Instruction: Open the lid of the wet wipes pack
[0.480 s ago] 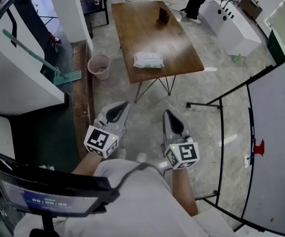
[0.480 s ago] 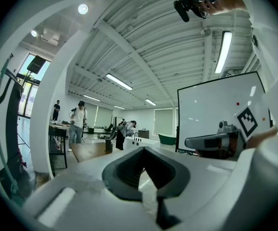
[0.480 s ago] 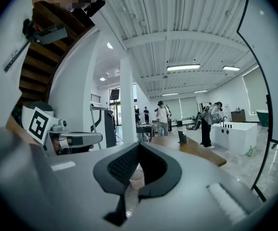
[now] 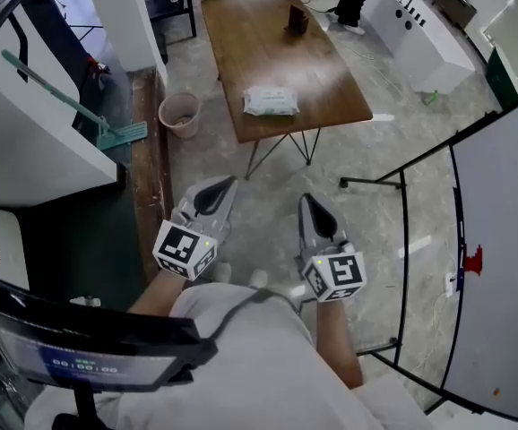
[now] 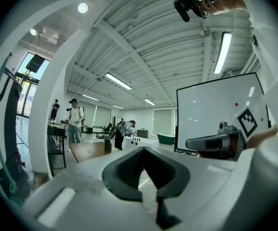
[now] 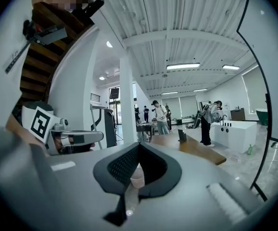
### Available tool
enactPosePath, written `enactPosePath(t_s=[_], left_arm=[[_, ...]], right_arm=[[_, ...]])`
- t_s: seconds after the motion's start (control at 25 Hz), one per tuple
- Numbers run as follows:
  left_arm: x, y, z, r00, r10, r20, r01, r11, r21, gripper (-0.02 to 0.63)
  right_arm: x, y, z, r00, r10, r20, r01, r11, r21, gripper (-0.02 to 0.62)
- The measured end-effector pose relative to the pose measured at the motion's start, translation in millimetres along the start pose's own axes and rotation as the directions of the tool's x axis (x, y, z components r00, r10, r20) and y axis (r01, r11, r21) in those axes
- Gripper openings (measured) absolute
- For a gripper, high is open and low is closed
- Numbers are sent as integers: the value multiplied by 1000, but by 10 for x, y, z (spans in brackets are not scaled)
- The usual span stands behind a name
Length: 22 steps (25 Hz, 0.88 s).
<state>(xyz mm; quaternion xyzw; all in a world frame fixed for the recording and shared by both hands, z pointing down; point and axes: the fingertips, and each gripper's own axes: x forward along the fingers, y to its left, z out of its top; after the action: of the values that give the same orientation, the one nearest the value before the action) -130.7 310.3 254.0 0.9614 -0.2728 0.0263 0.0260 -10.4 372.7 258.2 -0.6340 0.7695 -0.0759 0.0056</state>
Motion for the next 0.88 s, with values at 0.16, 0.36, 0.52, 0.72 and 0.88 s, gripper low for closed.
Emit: enactPosePath(t_s=[0.16, 0.36, 0.52, 0.72, 0.88], left_arm=[[21, -41, -26, 1000, -10, -10, 10, 1000, 1, 5], [28, -6, -38, 1000, -21, -18, 21, 1000, -4, 6], [29, 53, -32, 999, -31, -18, 31, 999, -14, 6], [8, 205, -34, 998, -57, -22, 56, 998, -26, 6], [-32, 272, -54, 998, -67, -17, 66, 997, -29, 6]], right_arm=[[-35, -35, 23, 1000, 4, 23, -4, 1000, 29, 9], [-10, -50, 26, 1000, -18, 24, 17, 999, 50, 9], [43, -30, 2, 1000, -23, 7, 22, 998, 59, 9], [182, 58, -19, 999, -34, -13, 34, 998, 58, 9], [212, 108, -36, 999, -51, -15, 52, 997, 51, 9]])
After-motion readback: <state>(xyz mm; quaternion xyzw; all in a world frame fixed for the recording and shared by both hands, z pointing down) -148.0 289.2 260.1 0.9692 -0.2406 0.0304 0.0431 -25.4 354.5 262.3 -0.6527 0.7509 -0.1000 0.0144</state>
